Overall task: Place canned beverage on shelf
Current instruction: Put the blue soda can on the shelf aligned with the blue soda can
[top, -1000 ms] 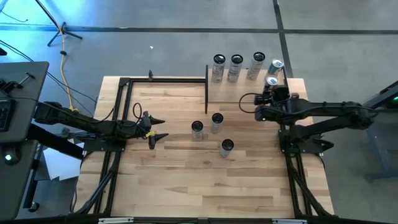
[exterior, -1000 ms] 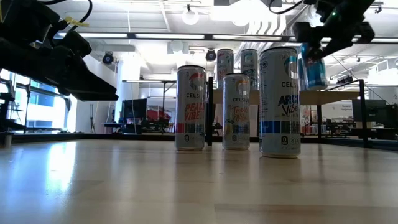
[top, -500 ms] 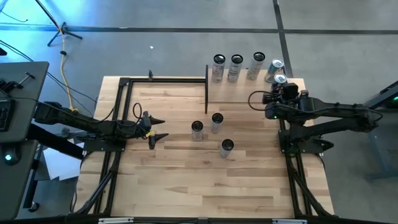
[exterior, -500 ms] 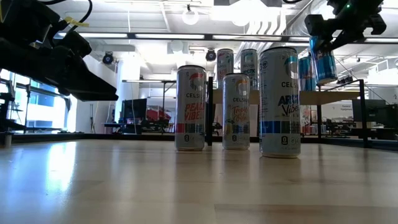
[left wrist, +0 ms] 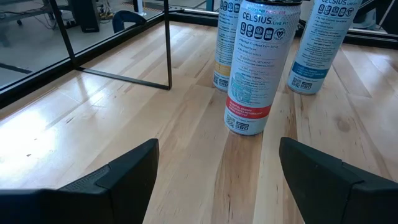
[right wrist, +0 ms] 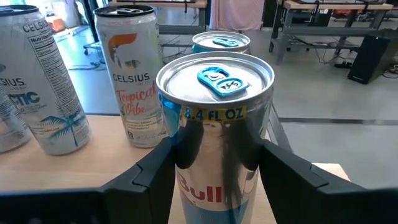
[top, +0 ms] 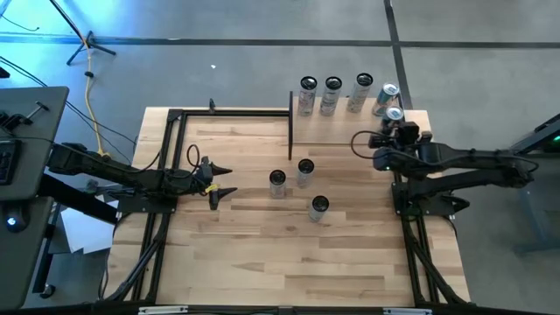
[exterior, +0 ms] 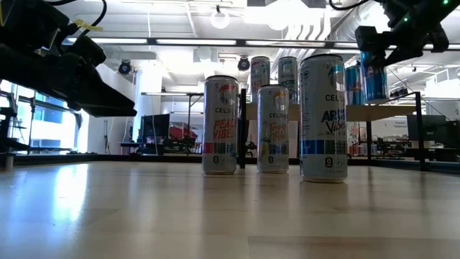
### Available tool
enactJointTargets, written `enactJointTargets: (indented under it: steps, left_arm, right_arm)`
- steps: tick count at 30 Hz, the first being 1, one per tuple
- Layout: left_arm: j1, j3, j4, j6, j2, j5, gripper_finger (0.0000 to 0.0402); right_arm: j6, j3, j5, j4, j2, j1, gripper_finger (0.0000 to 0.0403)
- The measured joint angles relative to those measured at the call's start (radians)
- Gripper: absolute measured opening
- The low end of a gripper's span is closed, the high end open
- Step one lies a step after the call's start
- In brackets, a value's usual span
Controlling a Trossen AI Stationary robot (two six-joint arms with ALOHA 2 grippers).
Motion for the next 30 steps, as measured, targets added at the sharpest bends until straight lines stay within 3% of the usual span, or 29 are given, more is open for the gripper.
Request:
enactJointTargets:
  steps: [13, 30]
  left_arm:
    - [0.0, 0.0, 0.0, 0.0, 0.0, 0.0, 0.0305]
    - [0.0, 0.0, 0.0, 0.0, 0.0, 0.0, 0.0305]
  right_arm:
    - [-0.349, -0.077, -0.05, 0.254, -0.135, -0.013, 0.0191]
    - [-0.497, -0.086, -0.192, 0.372, -0.152, -0.175, 0.0191]
